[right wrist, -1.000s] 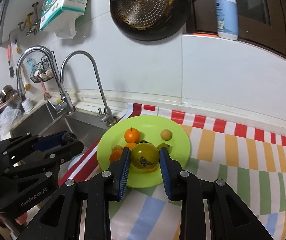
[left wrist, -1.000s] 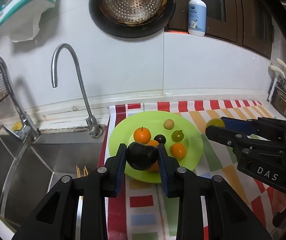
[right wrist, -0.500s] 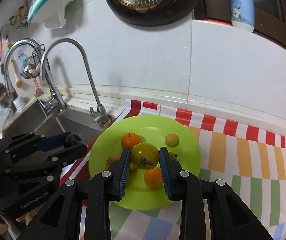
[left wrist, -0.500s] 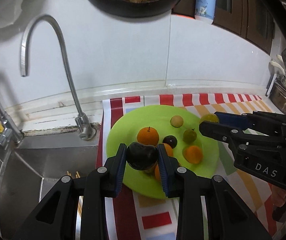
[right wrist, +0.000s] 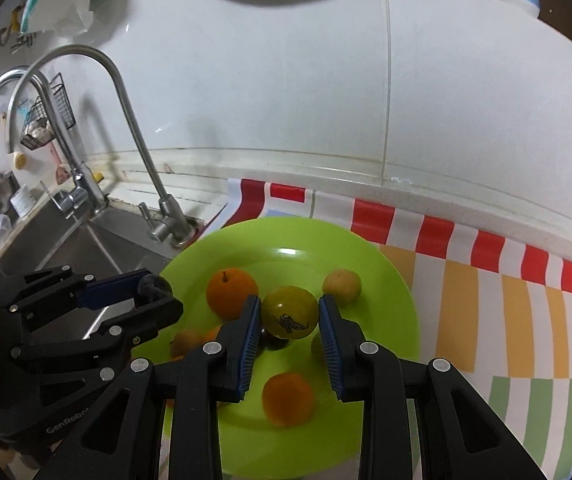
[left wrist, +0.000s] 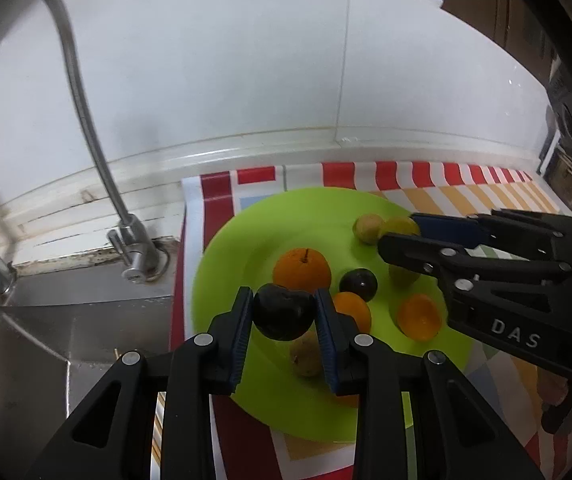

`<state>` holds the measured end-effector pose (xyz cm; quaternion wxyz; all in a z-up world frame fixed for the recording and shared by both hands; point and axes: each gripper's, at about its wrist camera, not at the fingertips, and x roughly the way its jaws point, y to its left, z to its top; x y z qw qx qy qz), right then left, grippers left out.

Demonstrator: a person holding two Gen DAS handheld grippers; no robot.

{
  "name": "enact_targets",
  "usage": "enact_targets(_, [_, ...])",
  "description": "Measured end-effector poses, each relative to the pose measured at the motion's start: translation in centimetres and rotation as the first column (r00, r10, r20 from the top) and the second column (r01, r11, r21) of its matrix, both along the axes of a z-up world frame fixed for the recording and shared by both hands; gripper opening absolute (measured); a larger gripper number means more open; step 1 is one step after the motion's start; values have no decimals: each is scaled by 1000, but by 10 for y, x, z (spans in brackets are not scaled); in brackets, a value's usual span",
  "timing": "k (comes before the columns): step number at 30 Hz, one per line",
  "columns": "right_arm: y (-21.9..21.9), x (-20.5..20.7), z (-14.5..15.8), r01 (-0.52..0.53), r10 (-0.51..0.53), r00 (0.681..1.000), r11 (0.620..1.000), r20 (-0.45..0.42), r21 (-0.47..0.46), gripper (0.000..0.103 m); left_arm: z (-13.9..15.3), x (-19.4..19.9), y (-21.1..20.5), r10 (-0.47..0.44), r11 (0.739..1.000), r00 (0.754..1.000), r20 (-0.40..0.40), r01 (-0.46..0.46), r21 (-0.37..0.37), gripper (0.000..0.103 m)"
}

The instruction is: Organize fruits

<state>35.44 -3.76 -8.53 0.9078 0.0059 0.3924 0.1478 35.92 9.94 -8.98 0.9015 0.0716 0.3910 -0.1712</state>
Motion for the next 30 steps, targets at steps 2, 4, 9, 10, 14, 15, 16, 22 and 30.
enact_targets(2, [0,4,-2,2,-2,1000,1000,-4,4,31,-1,-1,-3,-8,1000,1000,5,8,10,40])
enact_targets(4, [-1,7,-4,7,-7,1000,1000,-7,-2,32,1,-3,-4,-6,1000,1000,17,6,12,44])
enact_targets(9, [-9,-1,0,41,-42,999,999,7,10,41,8,-13,-4,9,1000,999,43,-10,23,45])
enact_targets(10, [-11,-4,2,44,-44,999,999,10,12,41,11,-16,-4,12,1000,999,49,-13,23,45])
enact_targets(14, [-17,-21,10,60,-60,998,998,22,-1,41,26,-32,-4,41,999,995,86,-43,26,48])
enact_targets(15, [-18,-26,12,66,-66,997,998,27,-4,41,29,-35,-3,49,998,994,95,-52,28,48])
enact_targets(16, [-20,-32,14,75,-75,997,997,34,-8,41,33,-38,-4,60,997,993,105,-64,31,48])
enact_targets(22, [-31,-73,35,125,-125,989,992,84,7,53,57,-73,-5,108,994,976,189,-112,10,61])
enact_targets(30, [-48,-134,66,232,-227,957,973,181,-8,64,80,-119,-9,101,995,962,254,-101,-15,78])
